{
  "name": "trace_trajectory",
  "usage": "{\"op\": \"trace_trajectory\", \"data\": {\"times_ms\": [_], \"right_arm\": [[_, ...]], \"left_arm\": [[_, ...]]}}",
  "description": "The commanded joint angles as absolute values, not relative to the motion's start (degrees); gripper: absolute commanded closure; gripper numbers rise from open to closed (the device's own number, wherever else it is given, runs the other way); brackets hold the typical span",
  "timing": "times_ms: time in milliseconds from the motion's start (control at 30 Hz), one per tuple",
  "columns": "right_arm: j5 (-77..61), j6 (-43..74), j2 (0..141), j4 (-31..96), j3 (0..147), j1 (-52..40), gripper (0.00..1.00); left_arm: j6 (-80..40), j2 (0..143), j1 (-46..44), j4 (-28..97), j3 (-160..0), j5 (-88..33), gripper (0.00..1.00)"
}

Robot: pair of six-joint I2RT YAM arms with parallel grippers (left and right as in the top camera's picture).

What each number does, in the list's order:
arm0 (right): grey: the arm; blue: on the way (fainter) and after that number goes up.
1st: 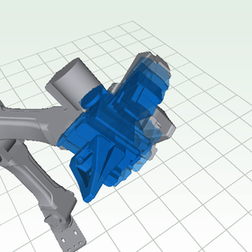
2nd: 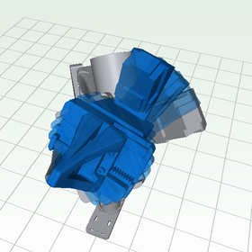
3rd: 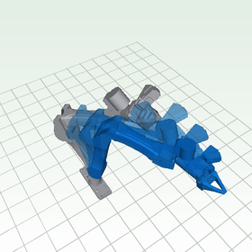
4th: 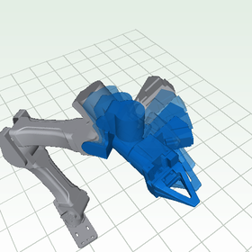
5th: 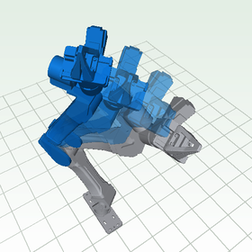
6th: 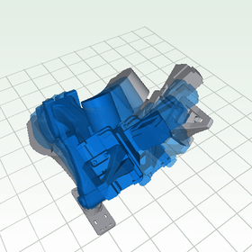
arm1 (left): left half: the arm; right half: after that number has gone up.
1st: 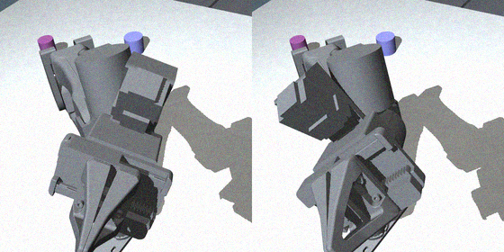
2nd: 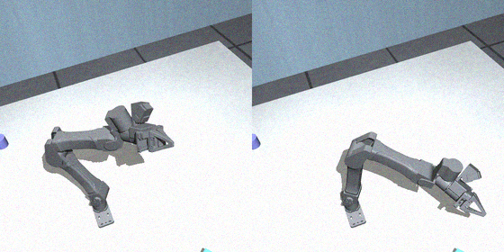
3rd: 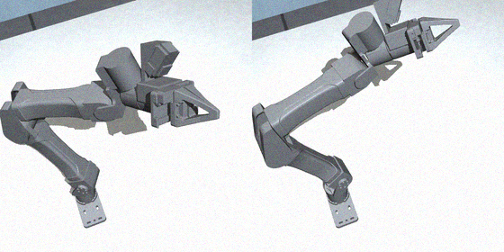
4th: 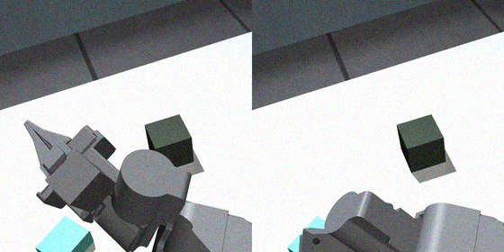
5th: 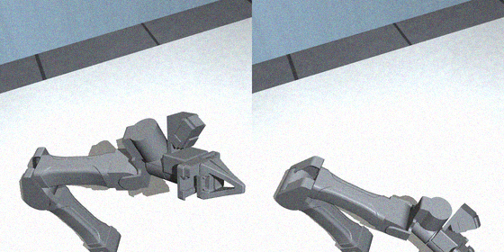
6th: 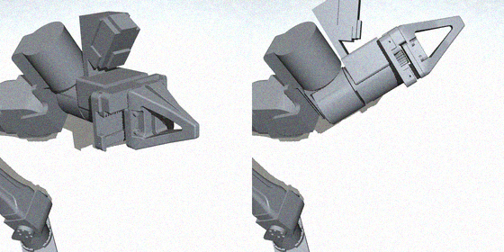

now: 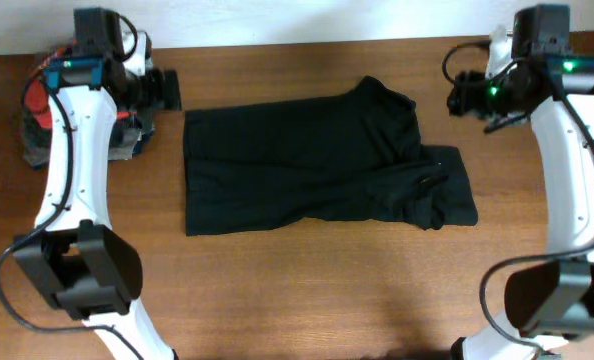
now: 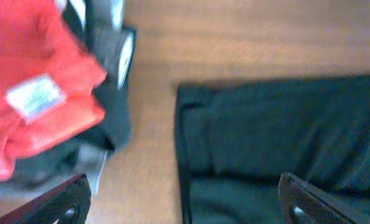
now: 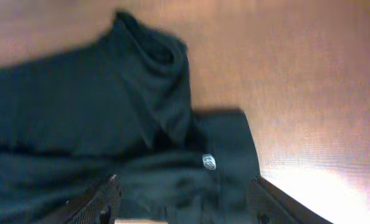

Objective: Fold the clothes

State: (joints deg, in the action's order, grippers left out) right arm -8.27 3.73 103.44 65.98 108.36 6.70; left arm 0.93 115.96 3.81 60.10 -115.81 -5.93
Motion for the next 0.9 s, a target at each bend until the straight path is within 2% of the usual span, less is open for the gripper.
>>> {"op": "trace_trajectory", "data": {"times_ms": [0,267,667,867], "right_arm": [[-10.96,1.76,107.92,63.42,111.46,5.72,0.29],[-9.89,-1.74,115.63,54.85,112.27,-0.23,0.27],[-9.65,-1.72,116.79,55.05,112.20,-2.55,0.27],[-9.19,-1.74,116.79,55.90,112.18,-2.55,0.27]], "left_arm": [[2.96,123.52,3.73,59.79,-120.68,-11.00,0.04],[8.60,135.52,1.74,53.25,-125.95,-13.72,0.04],[21.17,142.23,-2.09,49.10,-125.95,-5.61,0.04],[24.40,144.24,-2.07,49.06,-125.93,-1.04,0.07]]}}
